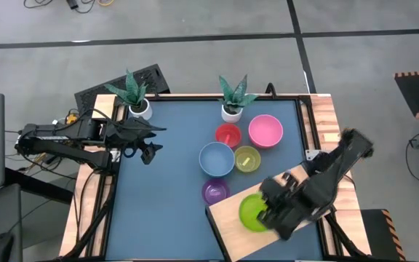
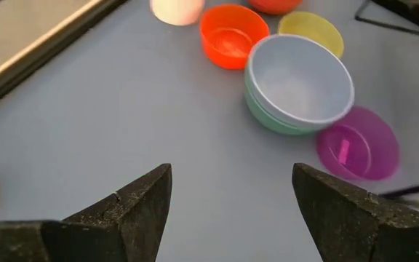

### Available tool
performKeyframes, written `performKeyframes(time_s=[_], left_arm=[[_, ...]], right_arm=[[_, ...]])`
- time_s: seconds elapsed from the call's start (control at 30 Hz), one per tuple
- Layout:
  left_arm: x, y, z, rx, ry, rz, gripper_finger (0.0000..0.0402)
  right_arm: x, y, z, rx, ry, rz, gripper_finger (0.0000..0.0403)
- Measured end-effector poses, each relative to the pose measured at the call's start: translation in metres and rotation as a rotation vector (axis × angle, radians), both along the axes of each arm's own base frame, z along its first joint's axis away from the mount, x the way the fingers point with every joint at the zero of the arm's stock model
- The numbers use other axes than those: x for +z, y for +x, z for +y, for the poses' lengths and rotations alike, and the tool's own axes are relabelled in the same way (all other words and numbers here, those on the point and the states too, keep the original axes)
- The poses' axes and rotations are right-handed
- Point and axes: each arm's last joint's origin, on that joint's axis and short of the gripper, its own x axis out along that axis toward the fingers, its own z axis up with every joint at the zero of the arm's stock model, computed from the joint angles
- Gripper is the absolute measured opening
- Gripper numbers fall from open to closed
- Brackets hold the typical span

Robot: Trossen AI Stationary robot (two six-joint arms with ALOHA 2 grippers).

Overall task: Place and stack bowls onto a shelf
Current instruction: Put the green bowl on the shelf

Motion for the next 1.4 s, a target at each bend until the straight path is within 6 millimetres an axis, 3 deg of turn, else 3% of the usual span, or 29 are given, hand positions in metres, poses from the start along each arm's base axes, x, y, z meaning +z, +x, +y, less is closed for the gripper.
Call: performKeyframes(time_s=[0.1, 0.2, 0.33, 0.6, 1.0, 1.13, 1.4], left_arm=[[0.000, 0.000, 0.001, 0.035, 0.001, -0.006, 0.0269], [0.000, 0.000, 0.001, 0.050, -0.010, -0.013, 0.0269], [0.000, 0.000, 0.001, 0.057, -0.021, -0.014, 0.0269], [0.000, 0.000, 0.001, 0.055, -0.034, -0.015, 0.0269], [-0.001, -0.001, 0.000, 0.021, -0.025, 0.002, 0.0269], [-0.001, -0.001, 0.000, 0.009, -0.013, 0.009, 0.0269], [-0.001, -0.001, 0.000, 0.001, -0.002, 0.013, 0.0269]], right_arm=[[0.014, -0.014, -0.022, -0.040, 0.127, -0.217, 0.0023], [0.007, -0.007, -0.024, 0.006, 0.238, -0.354, 0.0023], [-0.021, 0.010, -0.019, 0.042, 0.215, -0.258, 0.0023], [-0.046, 0.041, -0.003, 0.099, 0.172, -0.139, 0.0023], [-0.032, 0.058, 0.018, 0.136, 0.012, 0.053, 0.0023], [-0.035, 0.068, 0.025, 0.150, 0.010, 0.050, 0.0023], [-0.037, 0.066, 0.029, 0.151, 0.011, 0.058, 0.0023]])
